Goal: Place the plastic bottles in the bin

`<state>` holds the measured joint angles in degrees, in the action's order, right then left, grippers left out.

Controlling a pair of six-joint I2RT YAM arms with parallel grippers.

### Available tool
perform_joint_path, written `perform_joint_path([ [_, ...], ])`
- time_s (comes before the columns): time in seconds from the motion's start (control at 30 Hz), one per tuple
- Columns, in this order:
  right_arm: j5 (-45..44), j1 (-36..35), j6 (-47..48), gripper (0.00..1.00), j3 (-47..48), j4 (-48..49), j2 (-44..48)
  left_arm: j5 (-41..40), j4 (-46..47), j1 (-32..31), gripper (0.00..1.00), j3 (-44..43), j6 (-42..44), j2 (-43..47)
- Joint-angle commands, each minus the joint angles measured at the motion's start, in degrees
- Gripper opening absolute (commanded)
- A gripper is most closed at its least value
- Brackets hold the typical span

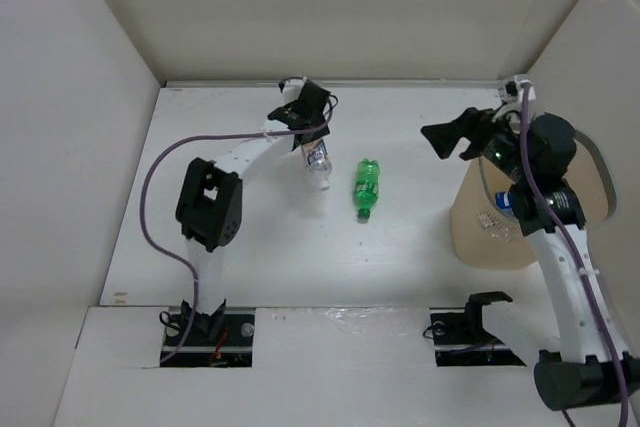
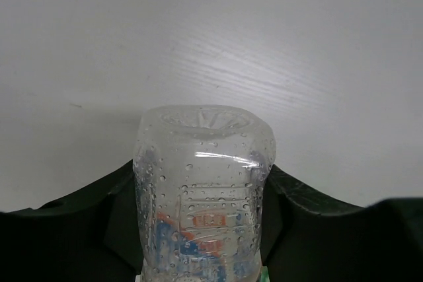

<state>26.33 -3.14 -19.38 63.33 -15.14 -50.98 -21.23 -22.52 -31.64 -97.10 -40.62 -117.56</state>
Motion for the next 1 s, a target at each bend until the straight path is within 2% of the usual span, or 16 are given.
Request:
perform_joint_path([
  [0.0, 9.98, -6.50, -1.01, 1.00, 0.21, 10.92, -3.59, 1.88, 9.40, -0.71, 0.00, 0.42, 4.58, 14.78],
  [0.13, 7.95, -13.90, -0.31, 1.00, 0.21, 17.31, -8.34, 12.86, 14.86, -0.71, 0.00, 0.95, 7.13, 20.24],
  [0.3, 5.58, -20.14, -4.18, 1.00, 0.74, 23.48, -16.68, 28.40, 26.73, -0.71, 0.00, 8.32, 6.00, 26.06],
  [0.43, -0.99, -24.63, -5.41, 1.00, 2.76, 25.68, -21.34, 37.02, 34.98, -0.71, 0.00, 10.96, 3.71, 28.25],
  [0.57, -7.33, -27.36, -7.69, 1.00, 4.08, 26.21, -25.47, 41.27, 38.95, -0.71, 0.00, 13.34, 1.42, 29.75],
  [0.67, -3.75, -27.98, -9.97, 1.00, 5.66, 28.31, -28.47, 41.89, 38.96, -0.71, 0.00, 13.86, 1.42, 29.75],
  [0.77, -4.35, -30.17, -9.98, 1.00, 7.59, 29.55, -30.40, 45.56, 38.96, -0.71, 0.00, 13.87, 0.89, 29.23],
  [0.83, -4.88, -30.79, -9.45, 0.87, 8.12, 29.55, -31.10, 46.19, 40.53, -0.71, 0.01, 14.66, 0.19, 29.23],
  [0.9, -4.88, -30.79, -9.45, 0.50, 8.12, 29.55, -31.11, 46.99, 41.15, -0.71, 0.11, 14.66, -0.33, 29.23],
  [0.93, -5.49, -30.79, -9.45, 0.31, 7.34, 29.55, -31.11, 46.99, 41.16, -0.71, 0.37, 14.66, -0.34, 29.23],
  [0.97, -6.02, -30.79, -9.45, 0.18, 6.81, 30.07, -30.59, 46.99, 41.16, -0.71, 0.60, 14.66, -0.34, 29.23],
])
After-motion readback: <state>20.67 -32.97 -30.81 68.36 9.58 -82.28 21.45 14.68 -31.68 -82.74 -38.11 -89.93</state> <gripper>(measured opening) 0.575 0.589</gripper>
